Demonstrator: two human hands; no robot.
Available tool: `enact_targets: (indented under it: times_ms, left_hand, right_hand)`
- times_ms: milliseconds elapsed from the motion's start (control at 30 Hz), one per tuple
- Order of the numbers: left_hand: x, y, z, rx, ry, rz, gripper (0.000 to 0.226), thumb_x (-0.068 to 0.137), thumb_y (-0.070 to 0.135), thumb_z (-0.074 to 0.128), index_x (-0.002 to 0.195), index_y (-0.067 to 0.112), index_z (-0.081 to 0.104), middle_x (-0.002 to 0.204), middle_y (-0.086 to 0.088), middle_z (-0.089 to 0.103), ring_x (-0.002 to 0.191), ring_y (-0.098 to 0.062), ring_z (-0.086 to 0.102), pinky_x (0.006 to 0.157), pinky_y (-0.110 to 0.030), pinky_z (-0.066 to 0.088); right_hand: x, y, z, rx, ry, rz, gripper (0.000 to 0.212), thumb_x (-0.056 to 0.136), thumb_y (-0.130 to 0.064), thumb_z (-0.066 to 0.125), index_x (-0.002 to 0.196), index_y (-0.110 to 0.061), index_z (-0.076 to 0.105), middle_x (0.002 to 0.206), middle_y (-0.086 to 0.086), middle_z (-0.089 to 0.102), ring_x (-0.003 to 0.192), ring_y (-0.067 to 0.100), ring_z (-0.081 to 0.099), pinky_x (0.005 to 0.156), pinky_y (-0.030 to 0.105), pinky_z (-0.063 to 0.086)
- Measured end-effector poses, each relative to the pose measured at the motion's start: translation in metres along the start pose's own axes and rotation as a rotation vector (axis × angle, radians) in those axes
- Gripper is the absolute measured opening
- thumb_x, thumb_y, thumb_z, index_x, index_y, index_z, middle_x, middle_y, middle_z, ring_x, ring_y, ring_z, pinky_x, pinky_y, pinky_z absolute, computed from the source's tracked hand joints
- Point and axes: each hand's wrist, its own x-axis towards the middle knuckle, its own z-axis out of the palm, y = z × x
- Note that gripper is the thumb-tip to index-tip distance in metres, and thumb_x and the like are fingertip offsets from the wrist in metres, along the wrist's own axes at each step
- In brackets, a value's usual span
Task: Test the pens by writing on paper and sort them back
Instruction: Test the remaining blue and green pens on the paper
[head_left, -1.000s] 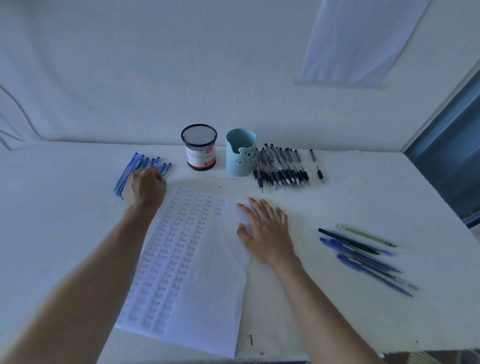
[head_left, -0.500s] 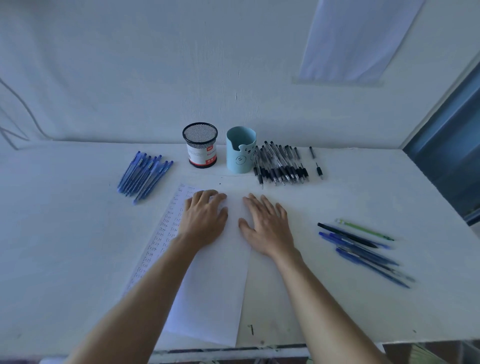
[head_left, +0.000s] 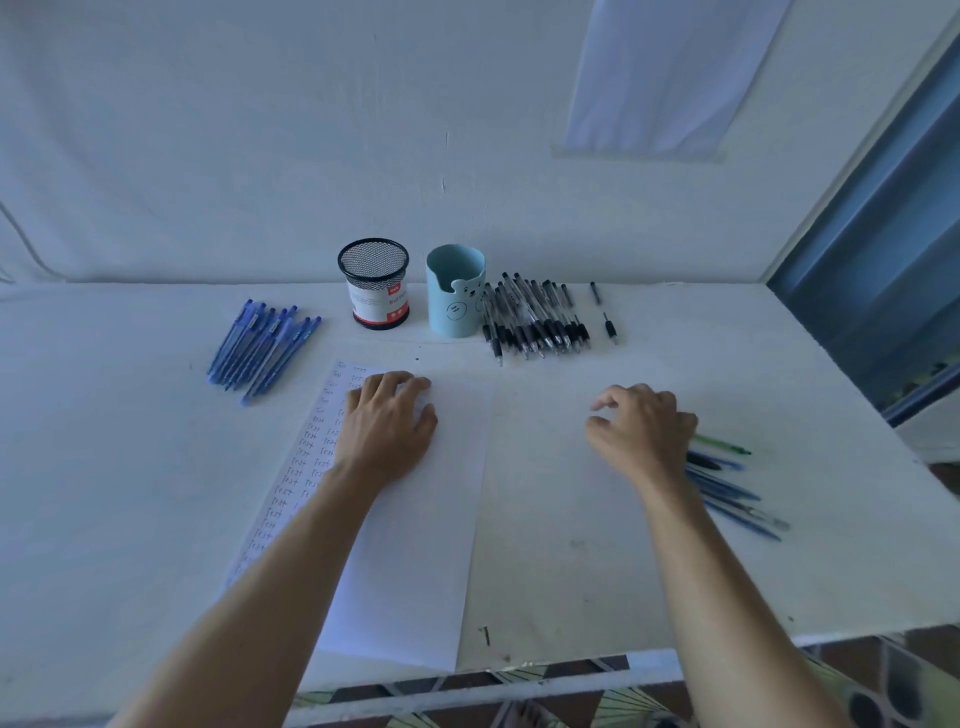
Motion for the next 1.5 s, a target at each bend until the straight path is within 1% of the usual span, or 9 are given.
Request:
enact_targets:
  times_ms: [100,367,567,667,800,1067,1167,1300,1500]
  left_hand:
    - [0.0,0.001,-0.001,0.008,0.0,-0.003,0.037,0.098,0.036,0.051,0.133,0.025,0.056,0.139,0.0,0.053,0.133,-0.025,0.039,0.109,-0.041,0.027]
    - [-0.001,0.002,-0.001,0.001,0.012,-0.009,0.035,0.097,0.034,0.052,0.13,0.024,0.059,0.136,0.0,0.055,0.132,-0.025,0.041,0.108,-0.041,0.027]
    - [-0.001,0.002,-0.002,0.013,-0.006,-0.01,0.036,0.097,0.036,0.051,0.132,0.026,0.058,0.137,0.001,0.054,0.132,-0.024,0.04,0.107,-0.041,0.027]
    - [-0.001,0.001,-0.003,0.003,-0.007,-0.014,0.037,0.098,0.036,0.051,0.132,0.026,0.058,0.138,0.001,0.054,0.133,-0.024,0.039,0.108,-0.04,0.026]
    - [0.001,-0.001,-0.004,-0.141,-0.005,-0.049,0.033,0.097,0.022,0.05,0.128,0.022,0.063,0.137,0.0,0.057,0.133,-0.023,0.039,0.108,-0.036,0.024]
    - [-0.001,-0.005,-0.022,-0.434,0.096,-0.249,0.035,0.089,0.0,0.047,0.109,0.013,0.072,0.121,-0.004,0.067,0.114,-0.024,0.056,0.086,-0.024,0.036]
    - [-0.002,-0.007,-0.019,-0.428,0.058,-0.163,0.021,0.089,0.022,0.056,0.101,0.018,0.073,0.114,-0.001,0.068,0.114,-0.023,0.054,0.089,-0.024,0.033]
    - [-0.007,-0.012,-0.011,-0.284,-0.006,0.02,0.051,0.065,0.084,0.053,0.074,0.034,0.061,0.085,0.016,0.057,0.098,-0.008,0.045,0.086,-0.034,0.025]
    - [-0.005,-0.009,-0.008,-0.063,-0.14,0.148,0.058,0.061,0.085,0.049,0.058,0.027,0.048,0.067,0.013,0.05,0.084,-0.005,0.043,0.074,-0.035,0.015]
  right_hand:
    - [0.0,0.013,0.001,-0.041,-0.088,0.031,0.029,0.081,-0.026,0.057,0.108,-0.036,0.063,0.117,-0.008,0.061,0.113,0.023,0.05,0.093,0.041,0.03]
    - [-0.004,0.013,0.018,-0.044,0.182,-0.089,0.025,0.094,-0.014,0.06,0.097,-0.031,0.078,0.097,-0.003,0.075,0.1,0.026,0.059,0.091,0.038,0.027]
    - [-0.002,-0.025,-0.003,0.119,0.185,-0.264,0.022,0.098,-0.021,0.061,0.114,-0.026,0.075,0.108,0.005,0.075,0.099,0.032,0.063,0.08,0.037,0.048]
    - [0.0,-0.058,-0.007,0.322,0.068,-0.281,0.02,0.094,-0.021,0.066,0.111,-0.02,0.076,0.106,0.006,0.075,0.099,0.027,0.068,0.082,0.03,0.051]
    - [-0.003,-0.091,0.006,0.525,-0.113,-0.284,0.012,0.088,-0.02,0.072,0.095,-0.017,0.08,0.094,-0.001,0.077,0.089,0.01,0.07,0.069,-0.002,0.039]
    - [-0.01,-0.122,0.054,0.544,-0.188,-0.235,0.033,0.086,-0.03,0.076,0.111,-0.008,0.072,0.105,0.007,0.073,0.101,0.02,0.066,0.089,0.027,0.05]
    - [-0.012,-0.122,0.057,0.461,-0.098,-0.294,0.031,0.095,-0.034,0.062,0.111,-0.009,0.07,0.111,0.008,0.07,0.103,0.025,0.063,0.087,0.033,0.048]
    - [-0.009,-0.109,0.055,0.429,-0.041,-0.3,0.024,0.097,-0.023,0.048,0.106,-0.012,0.068,0.111,0.007,0.067,0.1,0.03,0.061,0.083,0.039,0.049]
    - [-0.016,-0.081,0.07,0.289,0.1,-0.392,0.045,0.086,-0.023,0.036,0.117,-0.015,0.067,0.124,0.002,0.064,0.117,0.029,0.056,0.089,0.043,0.042]
